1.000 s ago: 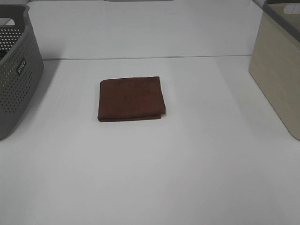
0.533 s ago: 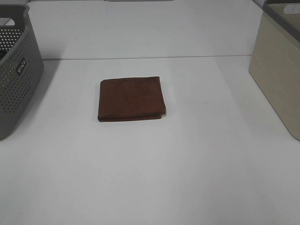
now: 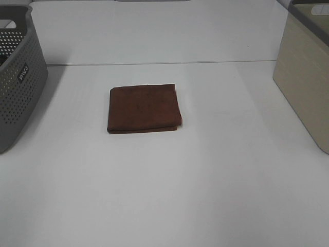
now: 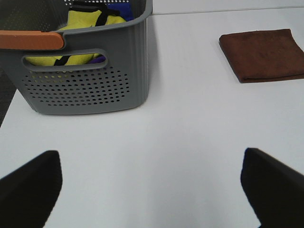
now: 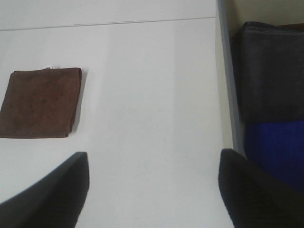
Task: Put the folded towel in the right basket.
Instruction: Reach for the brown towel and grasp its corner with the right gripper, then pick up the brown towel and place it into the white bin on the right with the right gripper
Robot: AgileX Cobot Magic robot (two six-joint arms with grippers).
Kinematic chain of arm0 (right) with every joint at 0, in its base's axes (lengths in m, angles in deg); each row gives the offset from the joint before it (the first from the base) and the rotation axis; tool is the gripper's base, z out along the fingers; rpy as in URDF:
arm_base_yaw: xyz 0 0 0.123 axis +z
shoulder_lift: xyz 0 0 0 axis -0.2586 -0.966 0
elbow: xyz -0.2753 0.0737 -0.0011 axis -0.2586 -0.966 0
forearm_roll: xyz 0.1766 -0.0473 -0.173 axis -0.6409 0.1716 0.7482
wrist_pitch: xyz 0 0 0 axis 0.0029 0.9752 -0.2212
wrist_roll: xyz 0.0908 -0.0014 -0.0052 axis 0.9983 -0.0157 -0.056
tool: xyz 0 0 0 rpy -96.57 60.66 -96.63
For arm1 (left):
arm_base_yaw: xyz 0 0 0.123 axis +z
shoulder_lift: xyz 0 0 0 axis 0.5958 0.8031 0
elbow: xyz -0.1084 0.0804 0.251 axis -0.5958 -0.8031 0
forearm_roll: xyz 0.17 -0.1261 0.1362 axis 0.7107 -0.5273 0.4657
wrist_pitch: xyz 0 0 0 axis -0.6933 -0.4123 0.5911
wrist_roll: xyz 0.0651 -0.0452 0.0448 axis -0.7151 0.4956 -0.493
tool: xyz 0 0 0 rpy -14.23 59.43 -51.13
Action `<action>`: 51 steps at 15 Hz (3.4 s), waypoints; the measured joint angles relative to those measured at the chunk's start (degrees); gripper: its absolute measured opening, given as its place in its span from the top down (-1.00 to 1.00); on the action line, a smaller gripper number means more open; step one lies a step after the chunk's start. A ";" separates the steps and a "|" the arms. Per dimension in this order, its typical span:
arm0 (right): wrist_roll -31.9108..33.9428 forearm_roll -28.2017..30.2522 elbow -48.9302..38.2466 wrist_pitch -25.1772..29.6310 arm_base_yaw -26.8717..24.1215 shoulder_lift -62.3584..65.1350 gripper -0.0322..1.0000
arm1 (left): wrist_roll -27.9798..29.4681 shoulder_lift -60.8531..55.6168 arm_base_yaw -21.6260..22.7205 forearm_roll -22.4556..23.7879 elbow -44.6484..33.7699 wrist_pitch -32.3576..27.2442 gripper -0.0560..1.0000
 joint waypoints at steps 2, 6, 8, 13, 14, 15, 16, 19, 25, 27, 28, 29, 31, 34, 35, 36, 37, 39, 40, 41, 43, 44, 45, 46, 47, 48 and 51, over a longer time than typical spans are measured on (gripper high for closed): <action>-3.44 -4.64 6.82 0.74 0.00 -8.25 -0.45 | 0.00 0.00 0.00 0.00 0.00 0.00 -0.94; -9.68 -13.18 16.50 1.78 0.00 -21.08 -0.39 | 0.00 0.00 0.00 0.00 0.00 0.00 -0.94; -11.40 -16.16 21.60 4.07 0.11 -28.53 -0.36 | 0.00 0.00 0.00 0.00 0.00 0.00 -0.94; -11.06 -15.64 35.47 10.49 8.25 -47.10 -0.36 | 0.00 0.00 0.00 0.00 0.00 0.00 -0.94; -10.43 -15.64 38.22 13.01 9.57 -50.59 -0.36 | 0.00 0.00 0.00 0.00 0.00 0.00 -0.94; -9.40 -15.76 41.42 15.99 10.43 -54.49 -0.36 | 0.00 0.00 0.00 0.00 0.00 0.00 -0.94; -8.19 -15.93 44.40 18.51 10.77 -57.98 -0.36 | 0.00 0.00 0.00 0.00 0.00 0.00 -0.94; -5.27 -15.93 52.83 21.94 10.94 -67.27 -0.40 | 0.00 0.00 0.00 0.00 0.00 0.00 -0.94; -4.93 -20.45 61.94 22.29 11.29 -80.04 -0.42 | 0.00 0.00 0.00 0.00 0.00 0.00 -0.94; -4.98 -20.68 62.45 22.29 11.52 -82.10 -0.42 | 0.00 0.00 0.00 0.00 0.00 0.00 -0.94; -5.33 -20.68 62.57 22.23 12.03 -83.19 -0.42 | 0.00 0.00 0.00 0.00 0.00 0.00 -0.94; -5.96 -20.63 62.57 22.12 12.72 -84.00 -0.42 | 0.00 0.00 0.00 0.00 0.00 0.00 -0.94; -6.47 -22.00 62.91 20.63 15.58 -85.54 -0.42 | 0.00 0.00 0.00 0.00 0.00 0.00 -0.94; -6.70 -23.09 63.37 17.36 18.05 -86.12 -0.36 | 0.00 0.00 0.00 0.00 0.00 0.00 -0.94; -6.70 -23.03 63.37 16.16 18.39 -86.34 -0.23 | 0.00 0.00 0.00 0.00 0.00 0.00 -0.94; -6.65 -23.03 63.37 15.47 18.62 -86.57 -0.03 | 0.00 0.00 0.00 0.00 0.00 0.00 -0.94; -6.42 -22.35 63.37 14.95 18.62 -86.75 0.24 | 0.00 0.00 0.00 0.00 0.00 0.00 -0.94; -6.42 -21.94 63.37 14.73 18.56 -87.20 0.70 | 0.00 0.00 0.00 0.00 0.00 0.00 -0.94; -6.42 -22.00 63.37 14.73 18.56 -87.20 0.80 | 0.00 0.00 0.00 0.00 0.00 0.00 -0.94; -6.42 -22.00 63.37 14.78 18.56 -87.20 0.88 | 0.00 0.00 0.00 0.00 0.00 0.00 -0.94; -6.42 -22.06 63.37 15.01 18.56 -87.20 0.88 | 0.00 0.00 0.00 0.00 0.00 0.00 -0.94; -6.53 -22.06 63.37 15.36 18.56 -87.15 0.88 | 0.00 0.00 0.00 0.00 0.00 0.00 -0.94; -6.88 -21.94 63.31 16.27 18.56 -86.57 0.88 | 0.00 0.00 0.00 0.00 0.00 0.00 -0.94; -7.22 -21.89 63.20 16.56 18.56 -86.12 0.88 | 0.00 0.00 0.00 0.00 0.00 0.00 -0.94; -7.73 -21.77 63.08 17.13 18.56 -84.74 0.88 | 0.00 0.00 0.00 0.00 0.00 0.00 -0.94; -7.96 -21.66 63.08 17.70 18.56 -83.02 0.88 | 0.00 0.00 0.00 0.00 0.00 0.00 -0.94; -8.42 -20.11 63.08 19.02 18.56 -76.83 0.88 | 0.00 0.00 0.00 0.00 0.00 0.00 -0.94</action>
